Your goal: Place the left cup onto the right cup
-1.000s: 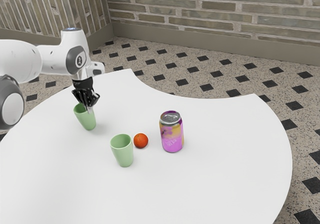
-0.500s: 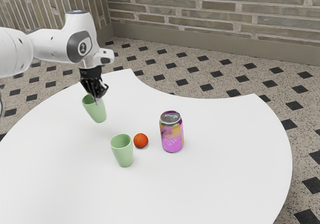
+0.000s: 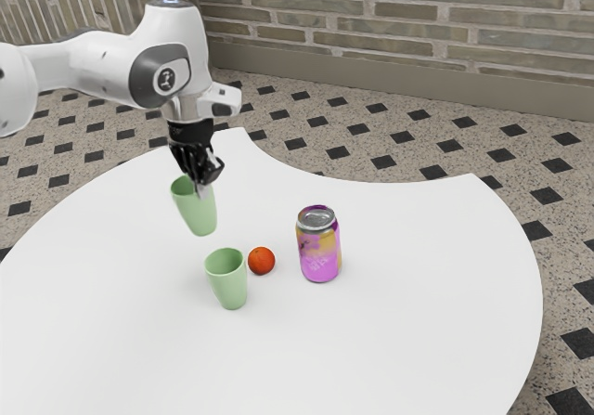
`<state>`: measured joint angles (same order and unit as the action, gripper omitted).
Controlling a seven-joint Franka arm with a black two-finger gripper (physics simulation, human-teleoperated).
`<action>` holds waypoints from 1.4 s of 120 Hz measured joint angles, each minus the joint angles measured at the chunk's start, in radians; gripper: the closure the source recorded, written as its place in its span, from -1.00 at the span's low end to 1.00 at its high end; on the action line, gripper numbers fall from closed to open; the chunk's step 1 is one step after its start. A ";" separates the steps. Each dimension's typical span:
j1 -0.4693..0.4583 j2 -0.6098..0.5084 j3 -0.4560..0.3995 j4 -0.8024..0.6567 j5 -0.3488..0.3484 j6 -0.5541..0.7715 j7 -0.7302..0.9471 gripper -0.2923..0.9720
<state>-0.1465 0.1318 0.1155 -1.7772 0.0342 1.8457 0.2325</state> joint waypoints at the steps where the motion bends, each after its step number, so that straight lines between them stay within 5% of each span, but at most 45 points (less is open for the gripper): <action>1: 0.000 0.000 -0.004 0.000 0.001 -0.002 -0.002 0.71; 49: -0.001 0.002 -0.091 0.001 0.043 -0.071 -0.110 0.70; 168: -0.038 0.042 -0.121 0.011 0.075 -0.119 -0.273 0.71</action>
<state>-0.1845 0.1738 -0.0056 -1.7663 0.1093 1.7266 -0.0410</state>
